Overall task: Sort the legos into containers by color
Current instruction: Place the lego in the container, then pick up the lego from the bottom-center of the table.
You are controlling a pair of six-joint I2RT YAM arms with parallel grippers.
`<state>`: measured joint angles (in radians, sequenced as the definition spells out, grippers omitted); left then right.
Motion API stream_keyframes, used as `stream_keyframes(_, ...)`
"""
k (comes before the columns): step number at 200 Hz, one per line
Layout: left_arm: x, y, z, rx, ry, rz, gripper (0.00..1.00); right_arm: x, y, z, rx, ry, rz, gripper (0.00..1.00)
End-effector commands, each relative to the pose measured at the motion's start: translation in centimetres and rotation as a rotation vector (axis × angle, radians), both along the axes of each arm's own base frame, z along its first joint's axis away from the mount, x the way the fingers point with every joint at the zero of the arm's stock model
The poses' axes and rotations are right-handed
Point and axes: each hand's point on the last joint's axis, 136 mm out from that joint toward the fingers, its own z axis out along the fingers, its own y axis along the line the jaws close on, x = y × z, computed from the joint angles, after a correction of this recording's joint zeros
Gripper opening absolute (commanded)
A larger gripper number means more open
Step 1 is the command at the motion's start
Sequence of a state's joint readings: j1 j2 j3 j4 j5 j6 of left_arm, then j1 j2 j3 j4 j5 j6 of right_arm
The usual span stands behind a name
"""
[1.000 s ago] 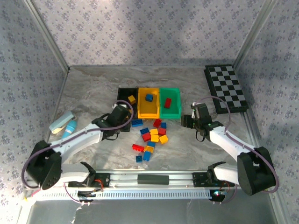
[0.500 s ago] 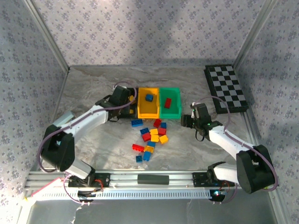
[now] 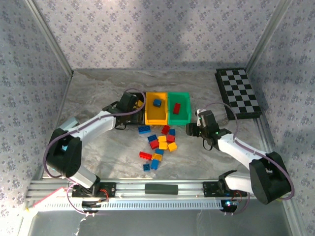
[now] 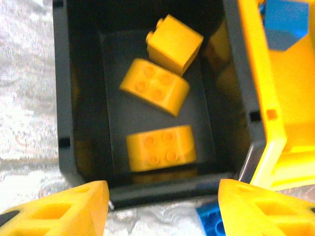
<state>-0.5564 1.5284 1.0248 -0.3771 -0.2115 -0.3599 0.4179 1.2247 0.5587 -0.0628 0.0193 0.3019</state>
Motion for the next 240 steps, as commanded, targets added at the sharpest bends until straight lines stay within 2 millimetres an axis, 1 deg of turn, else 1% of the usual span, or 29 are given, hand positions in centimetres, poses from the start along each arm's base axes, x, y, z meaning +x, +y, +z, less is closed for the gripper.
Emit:
stream_keyframes(1, -0.8, 0.0, 0.8, -0.069, -0.038, 0.002, 0.6, -0.8, 2.3, 0.7, 0.059, -0.012, 0.078, 0.65)
stream_keyframes(23, -1.8, 0.4, 0.0, -0.081, -0.057, -0.019, 0.6, -3.0, 5.3, 0.7, 0.062, 0.014, 0.167, 0.65)
stream_keyframes(38, -2.3, 0.8, -0.2, -0.083, -0.075, -0.025, 0.6, -4.5, 6.9, 0.5, 0.056, 0.036, 0.214, 0.65)
stream_keyframes(58, -2.9, 1.2, -0.3, -0.101, -0.11, -0.024, 0.6, -6.5, 8.7, -0.1, 0.048, 0.074, 0.273, 0.65)
stream_keyframes(67, -3.3, 1.4, -0.5, -0.114, -0.118, -0.021, 0.6, -7.1, 9.1, -0.6, 0.032, 0.096, 0.284, 0.65)
stream_keyframes(93, -4.1, 1.5, -1.2, -0.15, -0.125, -0.016, 0.6, -8.2, 9.6, -2.1, -0.037, 0.143, 0.307, 0.65)
stream_keyframes(116, -4.7, 1.6, -2.0, -0.169, -0.112, -0.01, 0.6, -8.2, 9.9, -2.9, -0.057, 0.166, 0.312, 0.65)
stream_keyframes(134, -5.1, 1.5, -2.2, -0.183, -0.102, -0.012, 0.6, -8.2, 10.7, -3.2, -0.055, 0.18, 0.329, 0.65)
stream_keyframes(150, -5.4, 1.8, -2.3, -0.187, -0.106, -0.008, 0.6, -8.1, 10.9, -3.8, -0.076, 0.197, 0.333, 0.65)
stream_keyframes(177, -5.9, 2.4, -2.1, -0.163, -0.108, -0.012, 0.6, -8.2, 11.4, -4.1, -0.076, 0.219, 0.345, 0.63)
stream_keyframes(207, -6.4, 2.8, -2.0, -0.158, -0.111, -0.006, 0.6, -8.7, 11.7, -4.2, -0.062, 0.236, 0.357, 0.64)
stream_keyframes(223, -6.5, 3.0, -2.1, -0.16, -0.114, 0.0, 0.6, -8.9, 11.6, -4.3, -0.069, 0.244, 0.354, 0.66)
stream_keyframes(240, -6.5, 3.2, -2.3, -0.153, -0.116, 0.008, 0.6, -9.0, 11.3, -4.7, -0.092, 0.247, 0.344, 0.65)
